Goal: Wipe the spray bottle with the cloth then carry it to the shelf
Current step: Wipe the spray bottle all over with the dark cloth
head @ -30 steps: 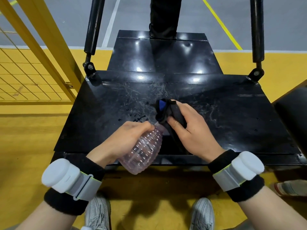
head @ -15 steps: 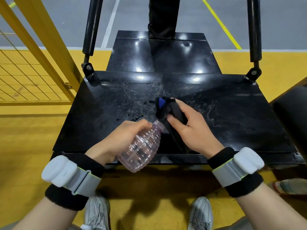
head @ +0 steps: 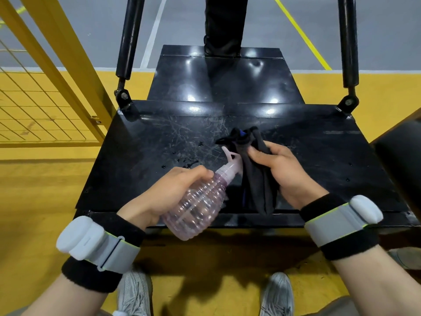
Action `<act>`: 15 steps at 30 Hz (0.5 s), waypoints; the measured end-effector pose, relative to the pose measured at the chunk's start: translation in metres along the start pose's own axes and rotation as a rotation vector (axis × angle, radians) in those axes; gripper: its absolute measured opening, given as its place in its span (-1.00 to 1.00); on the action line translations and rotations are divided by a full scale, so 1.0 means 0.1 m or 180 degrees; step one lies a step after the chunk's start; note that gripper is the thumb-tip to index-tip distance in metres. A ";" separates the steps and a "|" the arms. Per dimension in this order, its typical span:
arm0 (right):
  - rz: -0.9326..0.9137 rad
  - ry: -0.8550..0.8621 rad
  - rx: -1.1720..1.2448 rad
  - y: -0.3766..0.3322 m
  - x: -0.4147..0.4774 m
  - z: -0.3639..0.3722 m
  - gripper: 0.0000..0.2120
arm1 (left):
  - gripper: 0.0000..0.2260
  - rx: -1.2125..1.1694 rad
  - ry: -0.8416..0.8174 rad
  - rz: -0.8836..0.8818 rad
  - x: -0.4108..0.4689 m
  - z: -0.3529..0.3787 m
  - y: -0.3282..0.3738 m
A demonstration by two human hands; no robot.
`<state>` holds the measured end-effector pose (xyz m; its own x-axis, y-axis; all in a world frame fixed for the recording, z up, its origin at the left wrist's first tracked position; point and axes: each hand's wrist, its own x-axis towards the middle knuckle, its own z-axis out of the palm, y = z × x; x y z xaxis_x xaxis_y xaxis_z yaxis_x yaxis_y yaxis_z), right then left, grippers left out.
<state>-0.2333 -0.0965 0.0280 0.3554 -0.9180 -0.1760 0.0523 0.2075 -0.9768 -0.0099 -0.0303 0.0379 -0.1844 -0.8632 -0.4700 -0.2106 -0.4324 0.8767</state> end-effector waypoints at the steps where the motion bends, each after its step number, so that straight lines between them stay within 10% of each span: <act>1: 0.0115 -0.0112 0.0179 -0.02 -0.01 -0.03 -0.85 | -0.72 -0.0096 -0.0042 -0.0054 -0.01 -0.02 0.01; 7: -0.0124 -0.0441 -0.0678 -0.01 -0.05 -0.06 -0.83 | -0.71 -0.0272 -0.0098 -0.0217 -0.02 -0.06 -0.03; 15: -0.0164 0.0789 -0.0313 0.08 0.04 0.08 -0.82 | -0.72 -0.0538 0.0190 -0.0151 0.03 0.10 0.00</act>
<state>-0.2242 -0.0957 0.0205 0.1145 -0.9837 -0.1383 -0.0308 0.1357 -0.9903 -0.0196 -0.0305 0.0352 -0.1199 -0.8526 -0.5087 -0.0525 -0.5062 0.8608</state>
